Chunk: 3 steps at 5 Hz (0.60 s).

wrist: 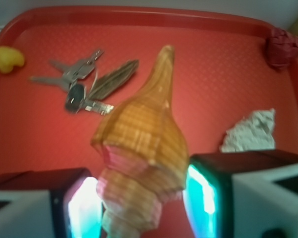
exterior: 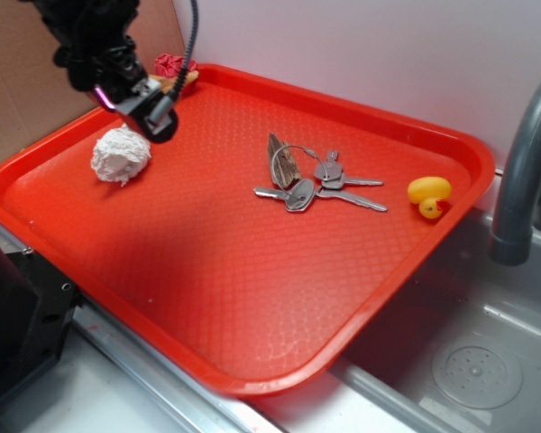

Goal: Grab the shell.

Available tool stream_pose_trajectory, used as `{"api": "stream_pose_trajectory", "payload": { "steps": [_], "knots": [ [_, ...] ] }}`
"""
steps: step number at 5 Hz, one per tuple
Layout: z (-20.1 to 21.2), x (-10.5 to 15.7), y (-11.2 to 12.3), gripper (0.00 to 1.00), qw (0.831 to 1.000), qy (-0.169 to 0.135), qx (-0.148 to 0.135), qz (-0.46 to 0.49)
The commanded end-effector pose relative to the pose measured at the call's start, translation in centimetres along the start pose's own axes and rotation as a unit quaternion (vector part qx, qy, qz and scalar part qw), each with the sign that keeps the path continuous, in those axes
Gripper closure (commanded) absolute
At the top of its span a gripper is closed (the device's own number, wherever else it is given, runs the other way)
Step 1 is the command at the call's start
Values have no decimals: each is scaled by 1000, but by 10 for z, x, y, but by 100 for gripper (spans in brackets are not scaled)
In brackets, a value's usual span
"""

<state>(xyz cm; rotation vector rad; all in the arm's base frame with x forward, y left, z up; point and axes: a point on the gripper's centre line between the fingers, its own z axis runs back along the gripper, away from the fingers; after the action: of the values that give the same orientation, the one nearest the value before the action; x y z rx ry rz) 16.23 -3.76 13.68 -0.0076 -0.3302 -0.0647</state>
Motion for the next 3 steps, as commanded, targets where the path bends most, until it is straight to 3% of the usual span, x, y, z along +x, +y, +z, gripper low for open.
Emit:
{"api": "stream_pose_trajectory", "payload": {
  "steps": [1,2,3],
  "knots": [
    [21,13,-6,100,999,43,-19,18],
    [32,19,10,100,993,87,-49,58],
    [42,36,30,100,990,86,-69,87]
  ]
}}
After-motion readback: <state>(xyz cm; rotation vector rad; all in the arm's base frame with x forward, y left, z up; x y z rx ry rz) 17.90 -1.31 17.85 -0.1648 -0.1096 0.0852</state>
